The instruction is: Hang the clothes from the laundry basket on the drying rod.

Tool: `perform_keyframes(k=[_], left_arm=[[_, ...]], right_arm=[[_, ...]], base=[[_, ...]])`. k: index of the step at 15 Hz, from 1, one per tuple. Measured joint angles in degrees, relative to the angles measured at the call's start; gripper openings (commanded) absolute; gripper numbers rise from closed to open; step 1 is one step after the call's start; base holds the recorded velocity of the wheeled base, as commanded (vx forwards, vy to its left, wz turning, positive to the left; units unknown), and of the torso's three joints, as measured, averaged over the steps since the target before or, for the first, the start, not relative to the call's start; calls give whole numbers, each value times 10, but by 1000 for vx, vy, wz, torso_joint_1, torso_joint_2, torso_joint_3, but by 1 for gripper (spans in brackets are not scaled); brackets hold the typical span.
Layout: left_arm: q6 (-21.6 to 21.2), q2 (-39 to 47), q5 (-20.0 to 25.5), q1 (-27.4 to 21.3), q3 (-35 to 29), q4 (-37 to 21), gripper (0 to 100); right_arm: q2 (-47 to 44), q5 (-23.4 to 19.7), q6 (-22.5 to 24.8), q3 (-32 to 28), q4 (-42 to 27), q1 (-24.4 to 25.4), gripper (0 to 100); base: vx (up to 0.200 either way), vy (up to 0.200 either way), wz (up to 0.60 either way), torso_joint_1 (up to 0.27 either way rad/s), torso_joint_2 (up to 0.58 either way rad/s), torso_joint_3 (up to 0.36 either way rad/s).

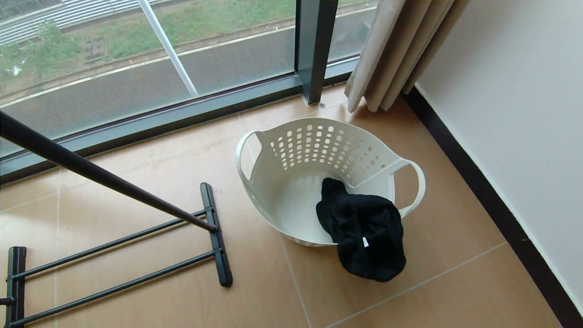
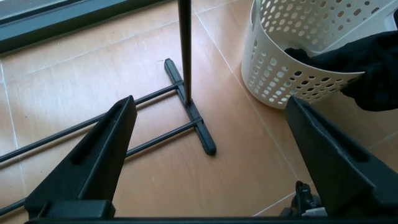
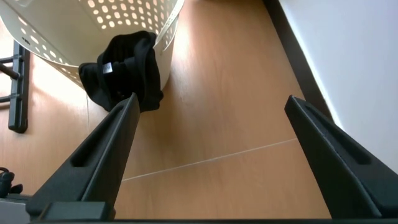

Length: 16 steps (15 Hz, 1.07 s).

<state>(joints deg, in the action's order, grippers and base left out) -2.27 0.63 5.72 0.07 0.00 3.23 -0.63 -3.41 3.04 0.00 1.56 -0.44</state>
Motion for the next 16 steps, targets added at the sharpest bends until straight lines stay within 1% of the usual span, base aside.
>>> perform_keyframes(k=[3, 7, 9, 11, 13, 14, 16], left_arm=[[2, 0, -2, 0, 0, 0, 100], [2, 0, -2, 0, 0, 0, 100], [2, 0, -2, 0, 0, 0, 100], [2, 0, -2, 0, 0, 0, 100], [2, 0, -2, 0, 0, 0, 100], [2, 0, -2, 0, 0, 0, 100], [2, 0, -2, 0, 0, 0, 100]], right_arm=[[0, 2, -1, 0, 2, 0, 100], [-2, 1, 3, 0, -2, 1, 100], [-21, 2, 4, 0, -5, 7, 100], [-61, 2, 5, -2, -7, 25, 100], [-125, 2, 10, -35, -8, 47, 100], [-158, 2, 20, -57, -6, 54, 100], [-246, 2, 62, -104, 1, 71, 100]], base=[[0, 0, 0, 7, 2, -97], [0, 0, 0, 0, 0, 0], [0, 0, 0, 0, 0, 0], [0, 0, 0, 0, 0, 0], [0, 0, 0, 0, 0, 0], [0, 0, 0, 0, 0, 0], [0, 0, 0, 0, 0, 0]])
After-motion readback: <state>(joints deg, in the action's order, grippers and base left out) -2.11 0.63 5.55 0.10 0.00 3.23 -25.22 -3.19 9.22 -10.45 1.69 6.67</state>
